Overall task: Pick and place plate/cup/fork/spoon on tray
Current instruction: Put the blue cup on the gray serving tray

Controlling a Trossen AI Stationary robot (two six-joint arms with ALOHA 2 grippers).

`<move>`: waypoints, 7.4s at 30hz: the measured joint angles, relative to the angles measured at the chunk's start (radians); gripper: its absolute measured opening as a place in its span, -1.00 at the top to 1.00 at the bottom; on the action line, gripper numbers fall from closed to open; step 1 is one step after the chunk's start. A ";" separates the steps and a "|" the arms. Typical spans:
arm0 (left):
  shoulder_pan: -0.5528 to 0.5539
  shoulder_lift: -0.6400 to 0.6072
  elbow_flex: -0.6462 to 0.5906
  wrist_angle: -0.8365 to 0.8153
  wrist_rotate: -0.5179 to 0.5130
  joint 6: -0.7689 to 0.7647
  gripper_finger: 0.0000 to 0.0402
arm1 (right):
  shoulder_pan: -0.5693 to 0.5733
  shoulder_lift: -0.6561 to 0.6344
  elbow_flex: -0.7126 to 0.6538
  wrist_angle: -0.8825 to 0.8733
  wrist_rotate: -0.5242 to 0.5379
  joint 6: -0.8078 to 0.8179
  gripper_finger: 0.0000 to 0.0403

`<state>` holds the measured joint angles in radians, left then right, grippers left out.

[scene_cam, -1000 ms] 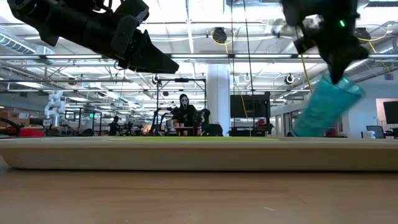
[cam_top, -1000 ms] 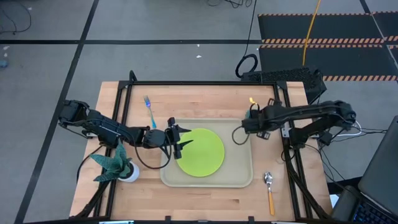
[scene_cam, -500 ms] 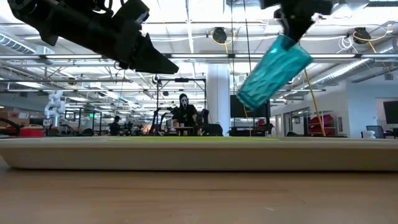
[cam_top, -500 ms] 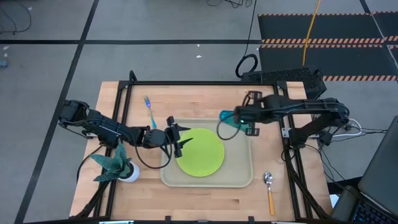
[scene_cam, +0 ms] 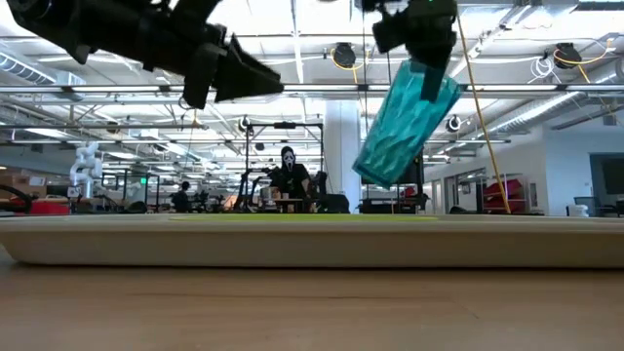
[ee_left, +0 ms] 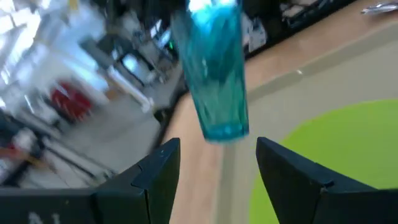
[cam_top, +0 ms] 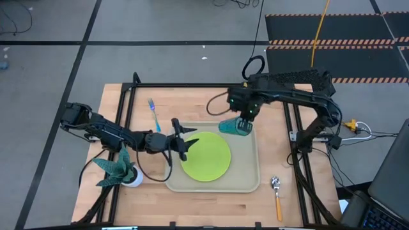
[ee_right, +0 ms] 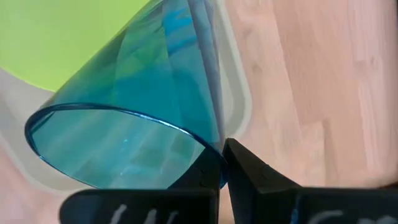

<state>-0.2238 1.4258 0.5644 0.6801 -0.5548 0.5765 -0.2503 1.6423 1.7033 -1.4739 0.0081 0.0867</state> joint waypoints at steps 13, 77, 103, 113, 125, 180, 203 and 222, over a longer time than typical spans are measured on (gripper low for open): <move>-0.080 0.000 0.000 0.076 -0.383 0.189 -0.06 | -0.109 0.295 0.358 -0.096 -0.013 -0.181 1.00; -0.446 0.000 0.000 -0.050 -0.999 -0.343 -0.06 | -0.058 0.057 -0.153 -0.009 -0.063 0.008 0.98; -0.446 0.000 0.000 -0.064 -0.914 -0.380 -0.06 | -0.056 -0.027 -0.155 0.248 -0.114 -0.020 0.11; -0.342 0.000 0.040 -0.035 -0.713 -0.237 -0.06 | -0.056 -0.212 -0.155 0.330 0.016 0.030 0.10; 0.117 0.024 0.502 -0.929 0.012 -0.401 -0.06 | -0.016 -0.391 -0.437 0.388 0.043 0.128 0.10; 0.261 0.699 1.424 -1.581 0.404 0.108 0.63 | 0.136 -0.836 -1.221 0.928 -0.190 0.343 0.10; 0.209 0.513 1.424 -2.035 0.214 -0.278 0.96 | 0.135 -0.836 -1.222 0.939 -0.171 0.295 0.10; 0.221 0.505 1.233 -2.220 0.406 -0.618 0.96 | 0.135 -0.836 -1.222 0.972 -0.143 0.282 0.10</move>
<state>-0.0028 1.9308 1.7977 -1.5399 -0.1490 -0.0416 -0.1154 0.8059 0.4816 -0.5023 -0.1345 0.3689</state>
